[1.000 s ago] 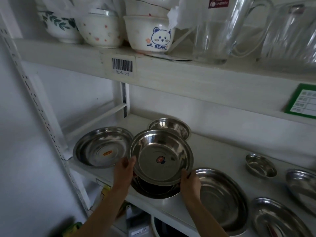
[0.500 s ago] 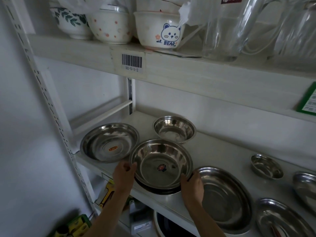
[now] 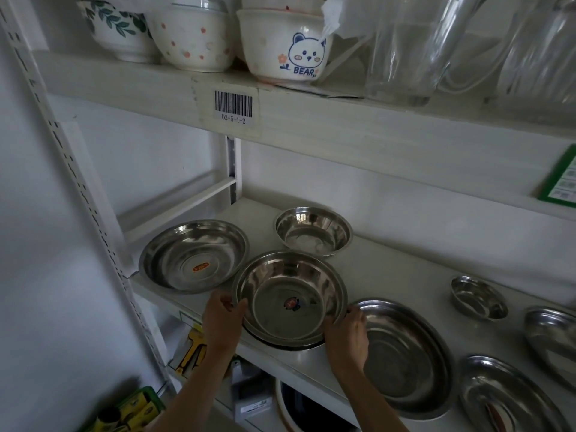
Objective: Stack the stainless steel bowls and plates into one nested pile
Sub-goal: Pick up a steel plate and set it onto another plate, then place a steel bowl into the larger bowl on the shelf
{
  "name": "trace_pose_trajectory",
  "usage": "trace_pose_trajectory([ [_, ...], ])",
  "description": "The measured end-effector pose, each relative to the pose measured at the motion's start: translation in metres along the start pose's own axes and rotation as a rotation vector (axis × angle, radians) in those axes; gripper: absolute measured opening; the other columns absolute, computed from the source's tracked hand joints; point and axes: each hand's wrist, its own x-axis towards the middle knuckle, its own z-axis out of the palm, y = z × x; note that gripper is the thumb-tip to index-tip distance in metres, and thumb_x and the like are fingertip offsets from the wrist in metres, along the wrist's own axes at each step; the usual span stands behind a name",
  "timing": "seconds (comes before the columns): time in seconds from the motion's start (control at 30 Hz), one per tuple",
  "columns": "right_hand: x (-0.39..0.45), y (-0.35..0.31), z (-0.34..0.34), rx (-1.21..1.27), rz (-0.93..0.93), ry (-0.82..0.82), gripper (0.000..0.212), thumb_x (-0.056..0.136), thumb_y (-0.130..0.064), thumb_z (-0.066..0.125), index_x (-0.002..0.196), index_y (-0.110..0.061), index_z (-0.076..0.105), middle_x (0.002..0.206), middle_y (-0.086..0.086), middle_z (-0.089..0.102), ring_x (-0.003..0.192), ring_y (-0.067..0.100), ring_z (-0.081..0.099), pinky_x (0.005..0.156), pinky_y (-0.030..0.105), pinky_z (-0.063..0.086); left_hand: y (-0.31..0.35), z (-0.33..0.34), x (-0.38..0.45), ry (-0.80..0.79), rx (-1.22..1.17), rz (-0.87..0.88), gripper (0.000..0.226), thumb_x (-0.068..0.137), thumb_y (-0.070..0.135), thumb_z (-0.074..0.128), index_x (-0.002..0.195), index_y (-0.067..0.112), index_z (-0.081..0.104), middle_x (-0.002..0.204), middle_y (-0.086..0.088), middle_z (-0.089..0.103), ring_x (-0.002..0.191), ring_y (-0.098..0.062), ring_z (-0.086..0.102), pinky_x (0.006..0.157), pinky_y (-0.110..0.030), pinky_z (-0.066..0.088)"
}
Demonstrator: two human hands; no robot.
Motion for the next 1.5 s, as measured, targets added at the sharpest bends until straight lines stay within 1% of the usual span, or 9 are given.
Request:
trace_pose_trajectory([
  [0.33,0.005,0.004,0.004,-0.128,-0.043,0.007,0.047,0.086,-0.028,0.067,0.122,-0.005,0.047,0.127,0.017,0.049,0.098,0.036,0.063,0.068,0.031,0.039,-0.005,0.002,0.0,-0.006,-0.008,0.031,0.021,0.079,0.016,0.072,0.086,0.013,0.053,0.078,-0.013,0.064,0.073,-0.029,0.063,0.07,-0.043,0.056],
  [0.77,0.01,0.006,0.003,-0.188,-0.078,0.04,0.044,0.082,-0.026,0.071,0.118,-0.015,0.047,0.123,0.013,0.048,0.085,0.032,0.063,0.061,0.029,0.038,-0.015,0.006,0.013,-0.042,0.082,0.053,0.034,0.074,0.023,0.076,0.095,0.017,0.051,0.084,-0.007,0.058,0.072,-0.022,0.06,0.06,-0.029,0.051],
  [0.87,0.014,0.001,-0.001,-0.139,-0.084,0.071,0.046,0.082,-0.034,0.07,0.121,-0.022,0.048,0.12,0.009,0.053,0.09,0.031,0.062,0.063,0.03,0.037,-0.004,0.005,0.02,-0.035,0.054,0.079,0.03,0.078,0.031,0.072,0.097,0.019,0.053,0.082,-0.004,0.06,0.075,-0.022,0.061,0.067,-0.035,0.054],
  [1.03,0.038,-0.02,-0.005,0.043,-0.095,0.086,0.051,0.083,-0.043,0.068,0.125,-0.02,0.05,0.113,0.006,0.062,0.095,0.027,0.062,0.07,0.032,0.043,0.033,0.021,0.038,-0.154,-0.074,0.187,0.022,0.081,0.037,0.07,0.092,0.023,0.057,0.079,0.006,0.062,0.072,-0.01,0.06,0.065,-0.023,0.049],
  [1.13,0.061,-0.039,-0.007,0.167,-0.038,0.041,0.048,0.084,-0.042,0.066,0.124,-0.018,0.052,0.098,0.005,0.067,0.085,0.024,0.064,0.075,0.034,0.05,0.052,0.039,0.061,-0.238,-0.063,0.234,0.018,0.084,0.029,0.067,0.095,0.018,0.06,0.082,0.009,0.062,0.075,-0.003,0.058,0.064,-0.016,0.043],
  [1.2,0.079,-0.05,-0.007,0.236,-0.012,0.023,0.046,0.087,-0.043,0.064,0.123,-0.015,0.055,0.09,0.002,0.064,0.08,0.02,0.061,0.073,0.029,0.046,0.064,0.053,0.079,-0.267,-0.036,0.238,0.018,0.087,0.026,0.063,0.098,0.013,0.061,0.085,0.004,0.063,0.076,-0.008,0.059,0.066,-0.017,0.042],
  [1.33,0.113,-0.064,0.0,0.297,0.025,0.006,0.043,0.094,-0.043,0.053,0.119,-0.009,0.06,0.11,0.011,0.067,0.095,0.024,0.061,0.083,0.033,0.047,0.081,0.082,0.111,-0.309,0.078,0.238,0.033,0.095,0.04,0.047,0.098,0.01,0.058,0.085,0.001,0.059,0.08,-0.016,0.057,0.07,-0.027,0.04],
  [1.43,0.138,-0.068,0.008,0.219,0.066,0.008,0.048,0.097,-0.046,0.044,0.116,-0.005,0.06,0.116,0.017,0.065,0.108,0.033,0.06,0.089,0.037,0.045,0.087,0.102,0.132,-0.339,0.169,0.262,0.038,0.099,0.041,0.037,0.092,0.008,0.056,0.073,0.0,0.056,0.074,-0.019,0.055,0.057,-0.025,0.037],
  [1.5,0.155,-0.068,0.014,0.166,0.111,-0.005,0.054,0.097,-0.049,0.04,0.118,-0.003,0.058,0.121,0.019,0.062,0.113,0.035,0.057,0.089,0.036,0.042,0.087,0.114,0.147,-0.334,0.251,0.266,0.047,0.099,0.041,0.035,0.099,0.0,0.058,0.086,-0.012,0.064,0.081,-0.027,0.06,0.063,-0.029,0.043],
])
